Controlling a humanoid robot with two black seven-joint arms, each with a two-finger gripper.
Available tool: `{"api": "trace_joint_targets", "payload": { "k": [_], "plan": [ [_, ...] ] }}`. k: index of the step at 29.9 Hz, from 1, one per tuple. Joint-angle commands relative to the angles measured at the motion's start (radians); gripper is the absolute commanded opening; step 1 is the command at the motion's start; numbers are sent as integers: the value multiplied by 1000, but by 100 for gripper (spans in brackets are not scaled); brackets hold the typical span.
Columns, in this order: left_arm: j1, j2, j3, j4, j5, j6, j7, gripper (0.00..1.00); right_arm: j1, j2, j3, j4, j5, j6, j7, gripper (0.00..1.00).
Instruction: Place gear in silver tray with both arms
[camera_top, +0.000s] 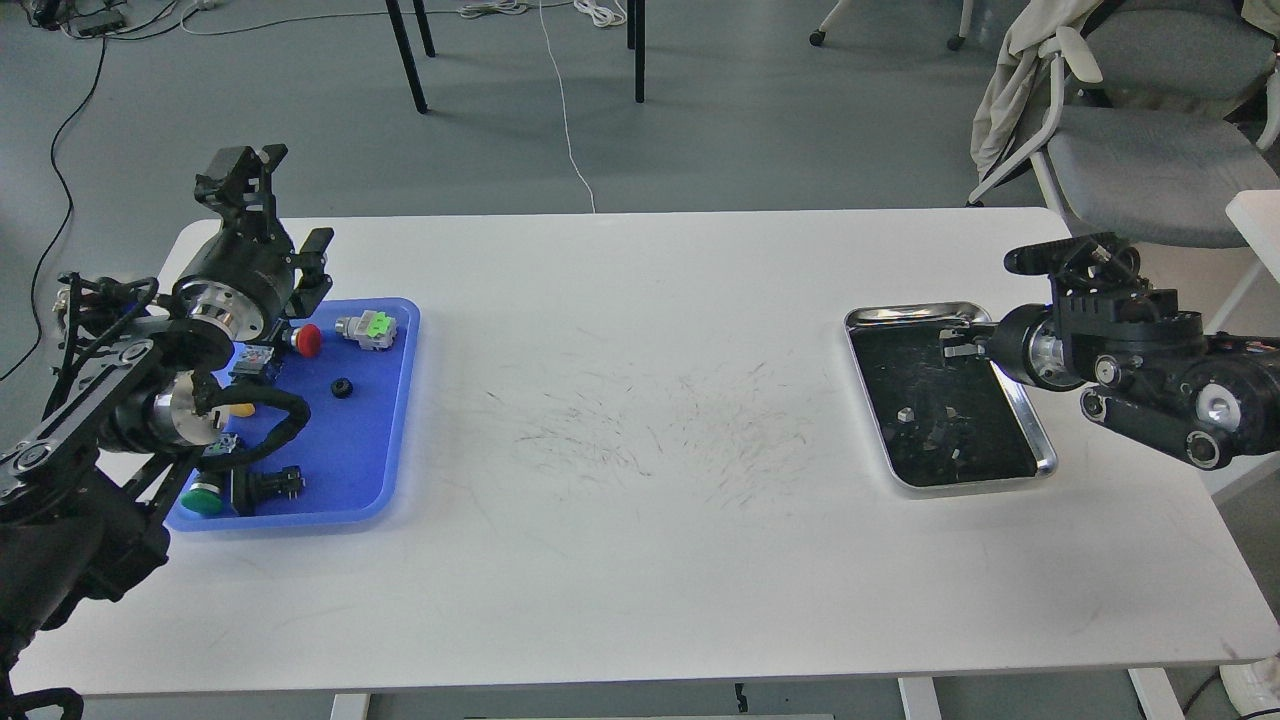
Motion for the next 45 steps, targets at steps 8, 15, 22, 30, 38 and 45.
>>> {"api": "trace_joint_targets", "payload": {
  "k": [8,15,22,30,38,45],
  "plan": [
    [0,-1,0,0,0,0,0,98,-49,74,11,-73,8,-5,12,39],
    [0,-1,0,0,0,0,0,98,-49,74,77,-92,65,10,13,95],
    [-5,17,0,-5,17,-1,6,98,-40,65,236,-86,294,32,18,95],
    [-37,117,9,-34,100,-12,51,98,-78,1,674,-93,994,199,42,95],
    [-68,322,58,-208,193,-164,126,98,-285,-85,1020,-96,1479,356,45,95],
    [-54,464,158,-356,546,-307,97,98,-535,-58,1280,-104,1522,356,51,95]
  ]
}}
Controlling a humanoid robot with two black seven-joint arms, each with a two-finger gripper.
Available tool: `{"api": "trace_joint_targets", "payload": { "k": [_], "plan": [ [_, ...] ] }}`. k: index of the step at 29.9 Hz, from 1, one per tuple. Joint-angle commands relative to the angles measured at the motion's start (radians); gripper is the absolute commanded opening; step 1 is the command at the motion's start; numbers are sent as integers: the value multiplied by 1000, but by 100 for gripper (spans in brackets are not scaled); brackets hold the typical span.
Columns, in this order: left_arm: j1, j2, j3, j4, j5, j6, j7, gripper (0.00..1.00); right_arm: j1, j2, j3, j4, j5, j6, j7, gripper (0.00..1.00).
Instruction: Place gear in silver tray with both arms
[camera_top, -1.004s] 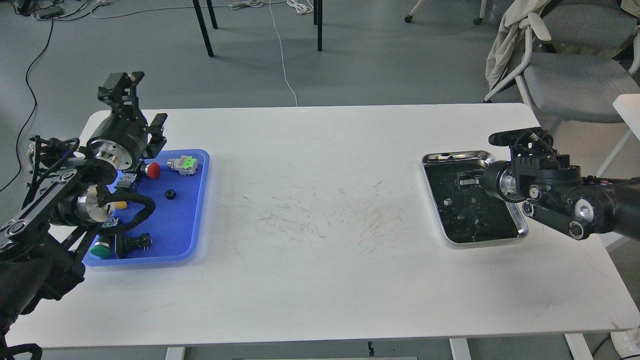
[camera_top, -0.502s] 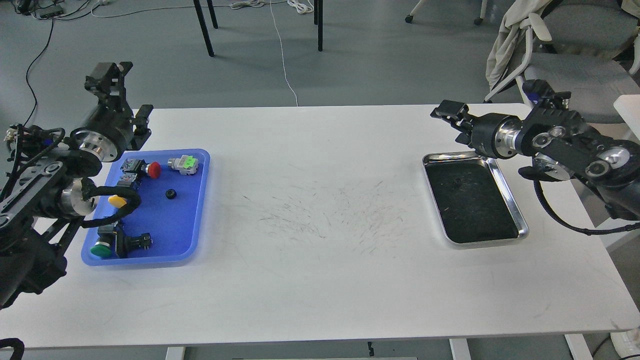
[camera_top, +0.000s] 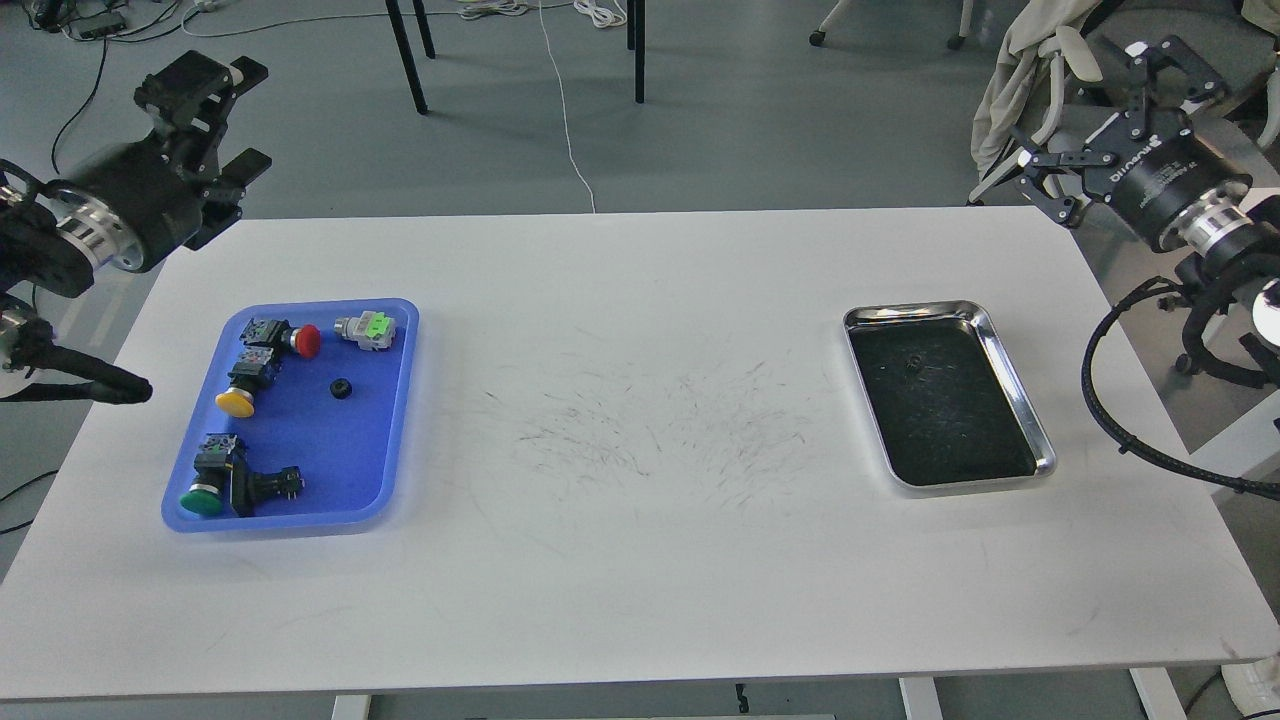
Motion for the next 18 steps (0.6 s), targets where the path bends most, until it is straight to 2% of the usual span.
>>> {"api": "trace_joint_targets", "payload": {
  "k": [1,3,8,12,18],
  "plan": [
    [8,35,73,-48,250,-23,-47,98,-125,30,130,5,37,0,5,95],
    [10,31,118,-42,406,-14,-96,98,-157,62,160,8,50,0,5,95],
    [10,3,256,21,761,57,-158,97,-177,118,167,0,51,0,8,96],
    [-1,-47,337,125,858,120,-217,96,-194,119,164,0,51,0,16,96],
    [-1,-116,454,259,896,216,-254,95,-209,125,159,-2,51,0,28,96]
  ]
}}
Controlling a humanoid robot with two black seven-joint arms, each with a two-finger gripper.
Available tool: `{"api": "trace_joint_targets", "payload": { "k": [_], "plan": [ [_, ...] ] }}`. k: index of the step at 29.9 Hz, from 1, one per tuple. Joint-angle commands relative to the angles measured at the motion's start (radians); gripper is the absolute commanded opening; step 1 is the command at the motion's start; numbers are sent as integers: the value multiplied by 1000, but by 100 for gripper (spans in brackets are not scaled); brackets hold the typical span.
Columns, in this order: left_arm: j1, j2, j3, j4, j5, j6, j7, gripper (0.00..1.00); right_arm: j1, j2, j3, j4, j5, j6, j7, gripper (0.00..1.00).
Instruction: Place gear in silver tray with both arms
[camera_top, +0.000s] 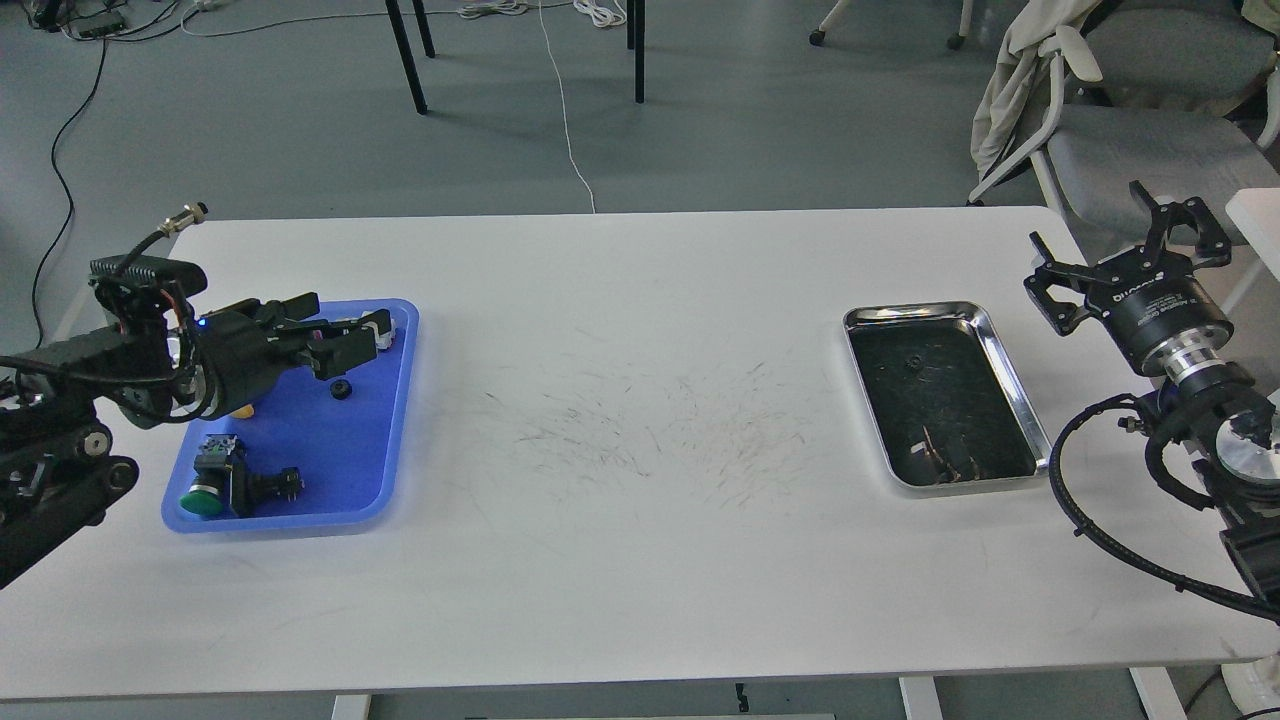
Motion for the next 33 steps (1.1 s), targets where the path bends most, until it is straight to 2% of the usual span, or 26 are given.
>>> {"api": "trace_joint_targets", "payload": {
  "k": [1,5,12,20,26,29,32,33],
  "plan": [
    [-2,-36,72,80,15,62,-23,95,-7,4,-5,0,0,0,1,96],
    [-16,-85,109,172,19,91,-28,95,-13,8,-5,2,-2,0,3,96],
    [-22,-145,133,295,19,122,-60,93,-19,8,-11,0,-3,0,3,96],
    [-37,-196,135,420,19,135,-71,80,-25,8,-13,2,-3,0,3,96],
    [-41,-209,171,461,15,137,-75,74,-25,5,-11,3,-5,0,3,96],
    [-47,-209,201,470,13,149,-75,64,-28,4,-11,3,-5,0,3,96],
    [-54,-209,236,484,15,155,-68,43,-33,-1,-11,12,-5,0,3,96],
    [-63,-209,245,492,15,155,-68,39,-34,0,-11,12,-5,0,3,96]
  ]
}}
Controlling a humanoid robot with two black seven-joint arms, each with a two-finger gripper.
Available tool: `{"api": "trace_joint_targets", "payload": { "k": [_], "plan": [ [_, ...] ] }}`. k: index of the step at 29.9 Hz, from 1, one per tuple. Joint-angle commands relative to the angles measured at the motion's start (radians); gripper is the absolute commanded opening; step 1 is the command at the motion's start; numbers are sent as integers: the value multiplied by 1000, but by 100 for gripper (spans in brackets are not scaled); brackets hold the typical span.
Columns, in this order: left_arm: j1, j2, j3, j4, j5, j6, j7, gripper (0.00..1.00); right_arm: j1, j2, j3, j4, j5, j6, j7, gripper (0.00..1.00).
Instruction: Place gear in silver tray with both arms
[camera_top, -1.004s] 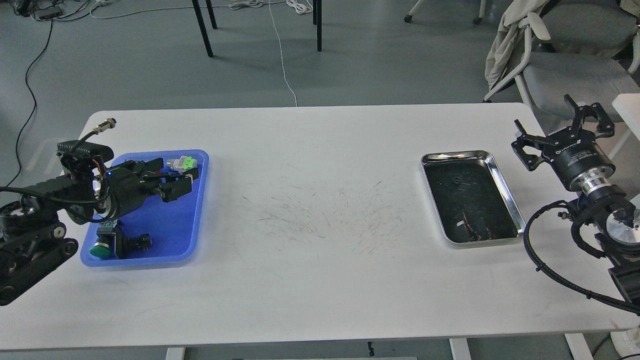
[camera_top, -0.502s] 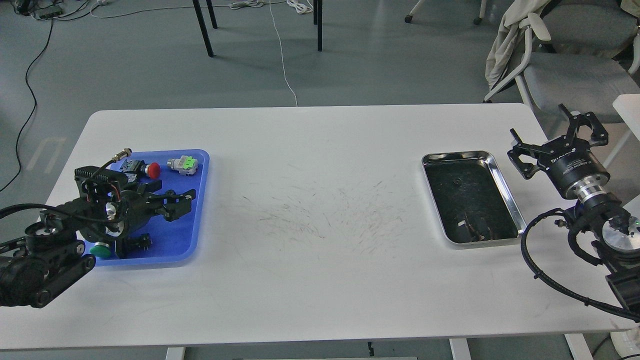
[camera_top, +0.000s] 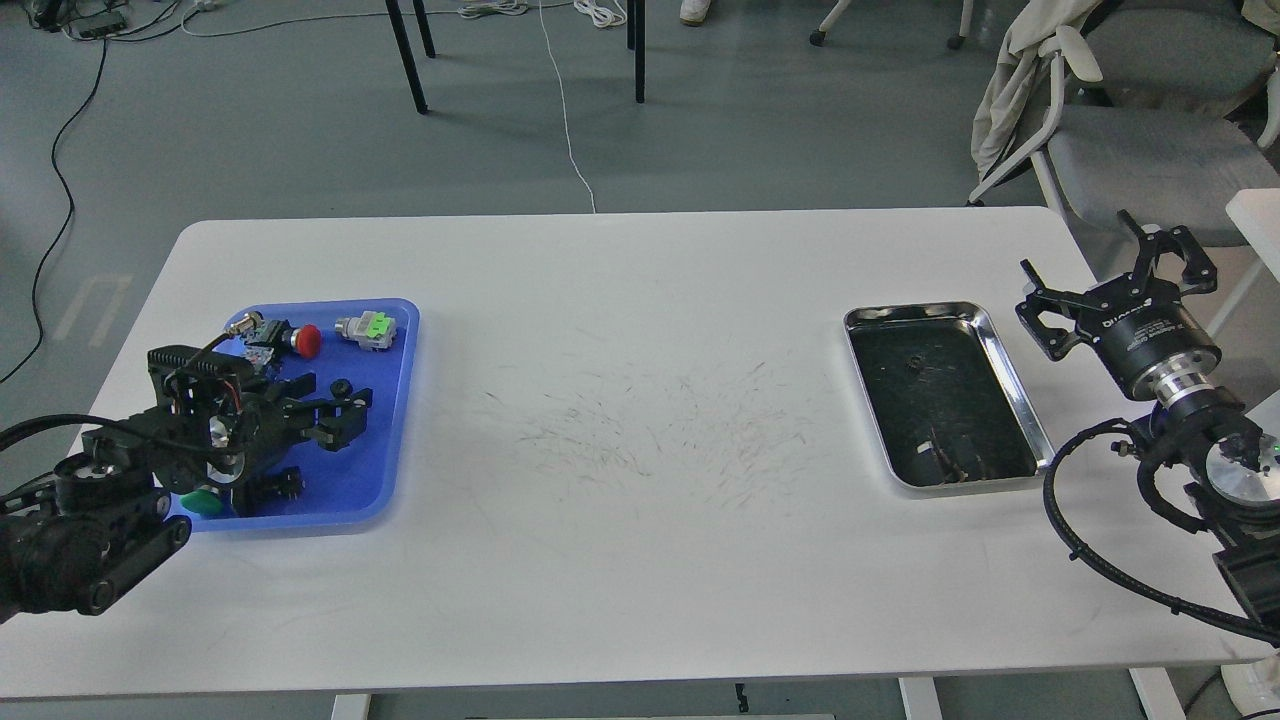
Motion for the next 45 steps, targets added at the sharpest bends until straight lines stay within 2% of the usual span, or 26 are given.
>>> {"api": "trace_joint_targets", "payload": {
  "k": [1,5,8,13,19,21,28,32,36,39,45],
  "plan": [
    [-21,0,38,24,-1,4,5,39,-3,-3,0,6,0,0,0,96],
    [-27,-2,43,38,-7,4,5,35,-8,-3,0,7,0,0,0,96],
    [-26,-3,43,43,-7,4,4,24,-8,-3,0,7,-2,0,0,96],
    [-26,-2,43,43,-10,4,2,10,-8,-4,0,7,-2,0,0,96],
    [-72,11,40,23,-19,4,-1,7,-6,-6,0,10,-3,0,0,96],
    [-98,35,40,-12,-30,4,-1,7,-6,-7,-1,10,-3,0,0,96],
    [-219,221,39,-288,-49,-19,19,8,6,-10,-1,9,-5,0,-2,96],
    [-293,264,34,-495,-52,-68,91,7,9,-14,-1,6,-5,0,-2,96],
    [-313,212,28,-641,-52,-79,180,8,11,-17,-1,4,-6,0,-2,96],
    [-319,59,35,-658,-47,-80,243,8,12,-21,-1,4,-6,0,-2,96],
    [-316,-222,43,-540,-32,-86,283,8,15,-21,2,6,-6,0,-2,96]
  ]
}}
